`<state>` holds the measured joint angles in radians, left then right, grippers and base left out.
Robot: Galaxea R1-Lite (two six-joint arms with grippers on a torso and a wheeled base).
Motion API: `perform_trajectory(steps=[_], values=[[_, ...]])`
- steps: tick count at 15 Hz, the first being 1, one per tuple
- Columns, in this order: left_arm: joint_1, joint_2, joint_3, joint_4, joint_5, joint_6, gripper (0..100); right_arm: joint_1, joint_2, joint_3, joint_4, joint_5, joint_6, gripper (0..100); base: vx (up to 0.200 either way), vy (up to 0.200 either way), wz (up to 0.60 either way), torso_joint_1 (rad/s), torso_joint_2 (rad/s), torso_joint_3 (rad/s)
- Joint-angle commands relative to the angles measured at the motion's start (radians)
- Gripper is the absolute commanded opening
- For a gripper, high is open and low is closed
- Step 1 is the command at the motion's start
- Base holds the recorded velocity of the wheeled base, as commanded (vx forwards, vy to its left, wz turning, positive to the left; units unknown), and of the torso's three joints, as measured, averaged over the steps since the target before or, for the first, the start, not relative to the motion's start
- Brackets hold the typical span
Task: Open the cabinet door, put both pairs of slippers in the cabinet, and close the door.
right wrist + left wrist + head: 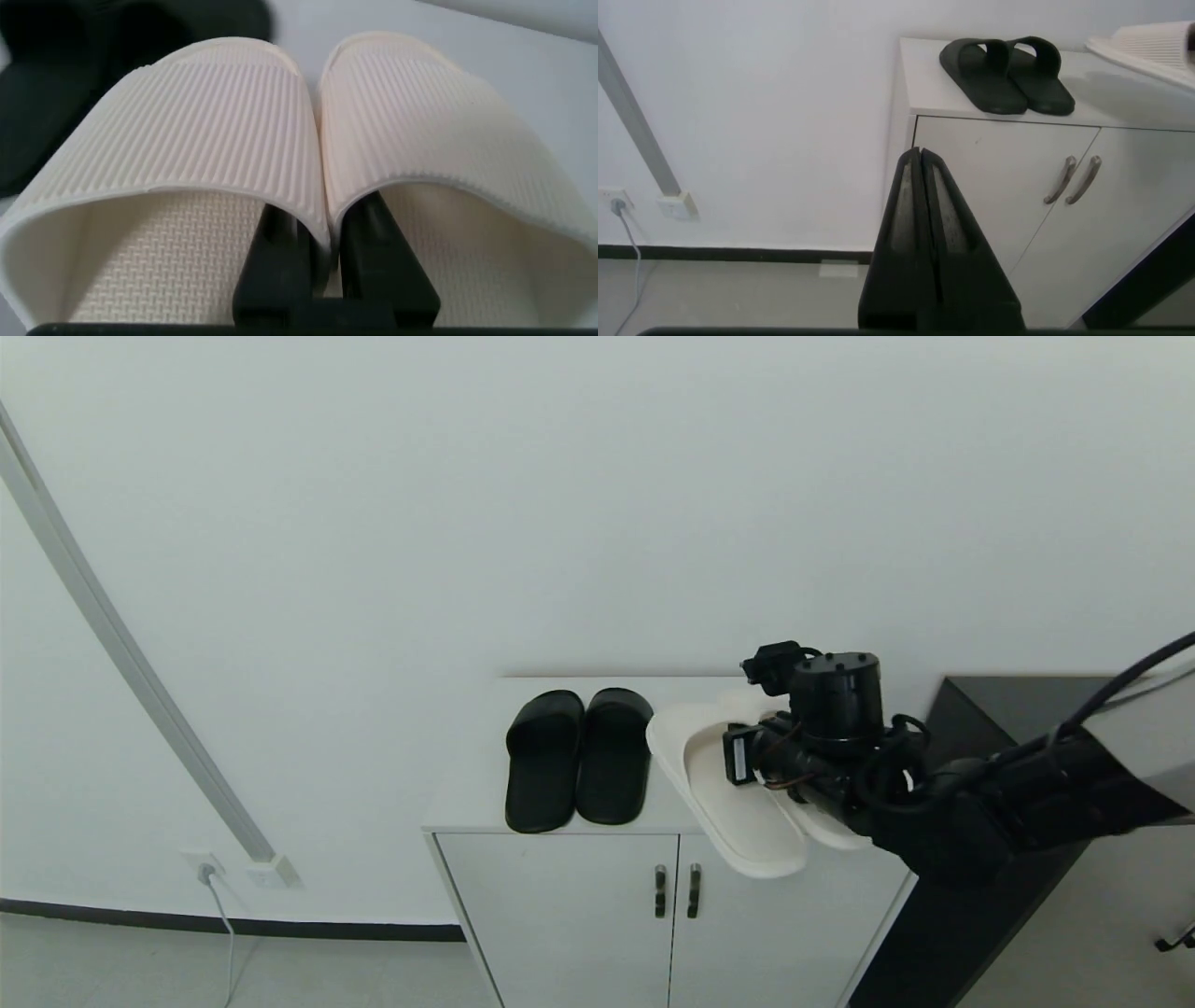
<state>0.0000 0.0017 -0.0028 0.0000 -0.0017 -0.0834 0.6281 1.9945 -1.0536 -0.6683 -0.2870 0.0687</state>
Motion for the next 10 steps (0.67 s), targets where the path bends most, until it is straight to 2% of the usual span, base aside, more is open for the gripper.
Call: perform_trajectory(steps=[1,4,6,10], values=[[0.0,0.0,0.0,0.0,0.0,0.001,0,0.048,-0.187,0.182,-0.065,0.121,-0.041,0,0.0,0.0,0.0,0.0,0.0,0.0],[0.0,0.0,0.001,0.0,0.0,0.001,0,0.062,-0.286,0.31,-0.076,0.295,-0.044,0,0.0,0.0,0.0,0.0,0.0,0.0],[0.0,0.0,0.001,0.0,0.0,0.001,0,0.068,-0.347,0.385,-0.073,0.367,-0.046,0,0.0,0.0,0.0,0.0,0.0,0.0],[0.0,0.0,0.0,0.0,0.0,0.001,0,0.079,-0.355,0.42,-0.076,0.381,-0.053,0,0.0,0.0,0.0,0.0,0.0,0.0]])
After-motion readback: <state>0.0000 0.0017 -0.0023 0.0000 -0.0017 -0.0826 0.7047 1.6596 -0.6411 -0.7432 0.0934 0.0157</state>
